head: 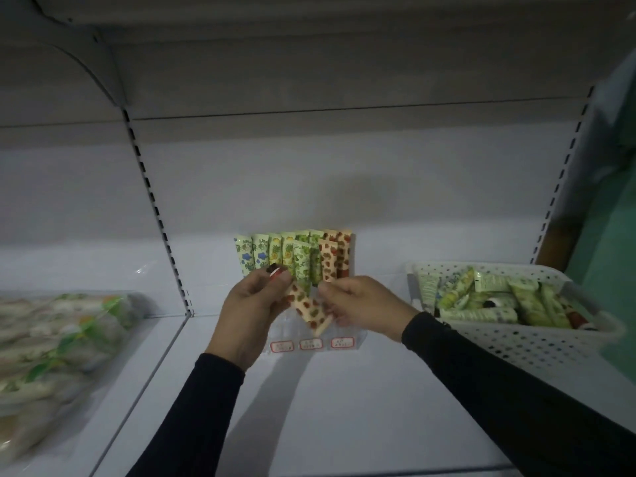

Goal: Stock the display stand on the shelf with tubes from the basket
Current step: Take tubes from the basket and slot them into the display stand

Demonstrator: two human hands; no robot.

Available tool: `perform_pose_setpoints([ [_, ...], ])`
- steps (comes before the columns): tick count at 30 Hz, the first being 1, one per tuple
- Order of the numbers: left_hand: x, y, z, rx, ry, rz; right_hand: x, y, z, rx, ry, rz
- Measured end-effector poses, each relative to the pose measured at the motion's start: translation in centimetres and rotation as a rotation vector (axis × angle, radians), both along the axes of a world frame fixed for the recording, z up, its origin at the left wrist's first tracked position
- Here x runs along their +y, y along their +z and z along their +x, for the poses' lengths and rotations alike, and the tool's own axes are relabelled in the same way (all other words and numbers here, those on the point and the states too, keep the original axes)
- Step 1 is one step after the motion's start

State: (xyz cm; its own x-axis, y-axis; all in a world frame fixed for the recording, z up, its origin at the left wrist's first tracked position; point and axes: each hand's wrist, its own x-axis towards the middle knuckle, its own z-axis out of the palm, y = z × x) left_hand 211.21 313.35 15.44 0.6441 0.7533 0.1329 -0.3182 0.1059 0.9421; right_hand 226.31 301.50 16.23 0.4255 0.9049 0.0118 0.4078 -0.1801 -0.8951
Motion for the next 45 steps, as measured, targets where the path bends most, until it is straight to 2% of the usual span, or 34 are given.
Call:
perform_pose_setpoints([
  [3, -1.5, 0.1, 0.8, -0.097, -0.050, -0.113, -1.0, 0.1, 0.5, 0.265, 0.033, -0.008],
  [6, -1.9, -0.3, 1.2, -0.128, -0.059, -0.148, -2.0, 0.9, 1.3, 0.478, -0.003, 0.109],
  [13, -2.8, -2.2, 2.1, 0.192, 0.003, 0.274, -2.4, 1.9, 2.3, 0.525, -0.109, 0.311],
  [16, -3.1, -2.3, 2.3, 0.216, -0.010, 0.328, -2.3, 1.6, 2.4, 0.472, -0.112, 0.333],
  [18, -2.9, -2.6, 2.2, 0.262, 0.008, 0.435, -2.2, 1.6, 2.5, 0.401, -0.127, 0.359],
  [22, -0.9, -4.3, 1.3, 0.626, 0.290, 0.931, -1.9, 2.3, 3.3, 0.192, -0.232, 0.435],
  [25, 0.9, -5.9, 0.3, 0.777, 0.394, 1.242, -1.5, 2.5, 4.5, -0.066, -0.349, 0.429],
  [26, 1.4, -6.6, 0.2, 0.831, 0.409, 1.291, -1.3, 2.5, 4.7, -0.132, -0.369, 0.420],
  [28, 2.1, -7.8, 0.2, 0.941, 0.373, 1.301, -1.1, 2.5, 4.9, -0.239, -0.385, 0.403],
  [31, 2.6, -9.2, 0.4, 1.006, 0.361, 1.299, -0.6, 2.5, 5.0, -0.342, -0.376, 0.376],
  [45, 2.8, -10.1, 0.6, 0.991, 0.393, 1.306, 1.5, 1.1, 6.1, -0.440, -0.329, 0.267],
])
